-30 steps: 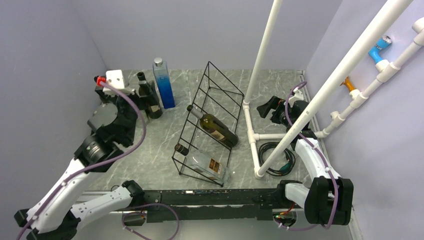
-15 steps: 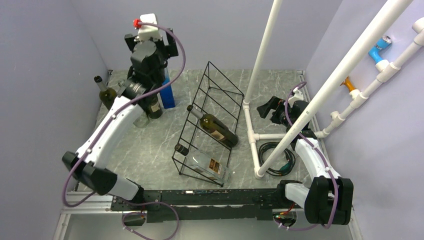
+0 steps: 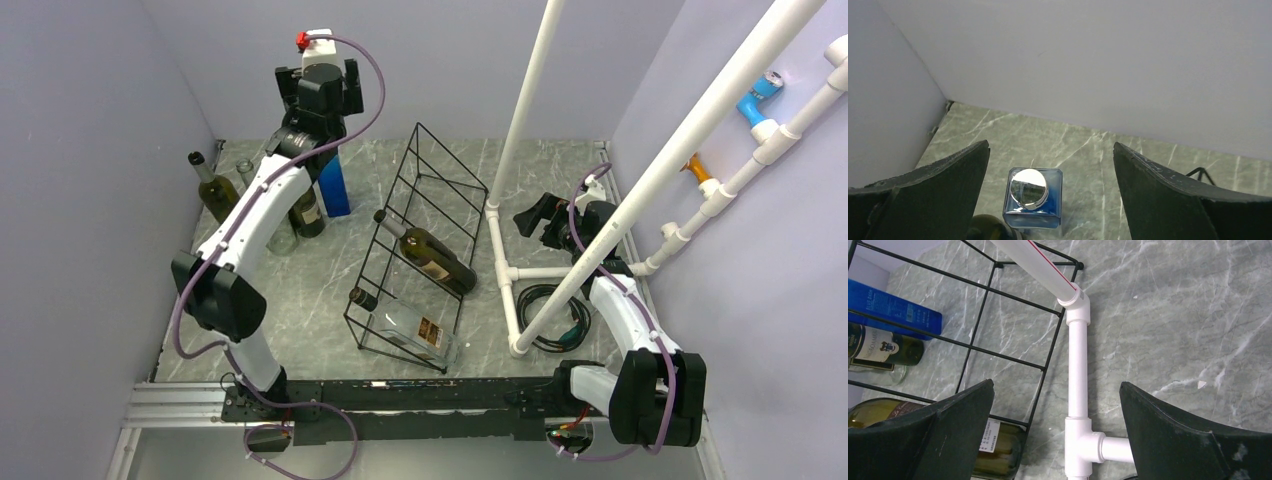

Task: Put the wine bottle on the wine rack

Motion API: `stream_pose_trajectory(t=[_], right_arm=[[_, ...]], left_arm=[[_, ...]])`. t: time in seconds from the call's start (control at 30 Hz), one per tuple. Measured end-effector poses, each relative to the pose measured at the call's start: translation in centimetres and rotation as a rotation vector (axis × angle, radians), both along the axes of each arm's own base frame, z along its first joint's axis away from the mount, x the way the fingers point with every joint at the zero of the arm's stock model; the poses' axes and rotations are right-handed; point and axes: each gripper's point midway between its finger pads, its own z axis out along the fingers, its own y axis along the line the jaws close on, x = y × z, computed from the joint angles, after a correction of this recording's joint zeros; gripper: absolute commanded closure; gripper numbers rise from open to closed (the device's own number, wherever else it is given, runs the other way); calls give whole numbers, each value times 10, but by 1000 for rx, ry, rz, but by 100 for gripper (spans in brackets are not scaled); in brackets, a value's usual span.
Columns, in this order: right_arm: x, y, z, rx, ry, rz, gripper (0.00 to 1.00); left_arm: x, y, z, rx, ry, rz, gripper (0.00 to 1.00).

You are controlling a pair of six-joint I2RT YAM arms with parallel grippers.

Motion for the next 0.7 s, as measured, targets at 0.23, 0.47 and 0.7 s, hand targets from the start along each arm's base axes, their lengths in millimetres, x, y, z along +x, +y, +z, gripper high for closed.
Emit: stream_pose_trajectory(t=[0.23, 0.47, 0.7], right_arm=[[0, 0, 0, 0, 1, 0, 0], [1, 0, -4, 1, 14, 0, 0], [1, 0, -5, 1, 14, 0, 0]], left_arm=[[20, 10, -48, 2, 142, 29, 0], [26, 9, -78, 3, 224, 28, 1], [25, 9, -103, -9, 261, 44, 0]])
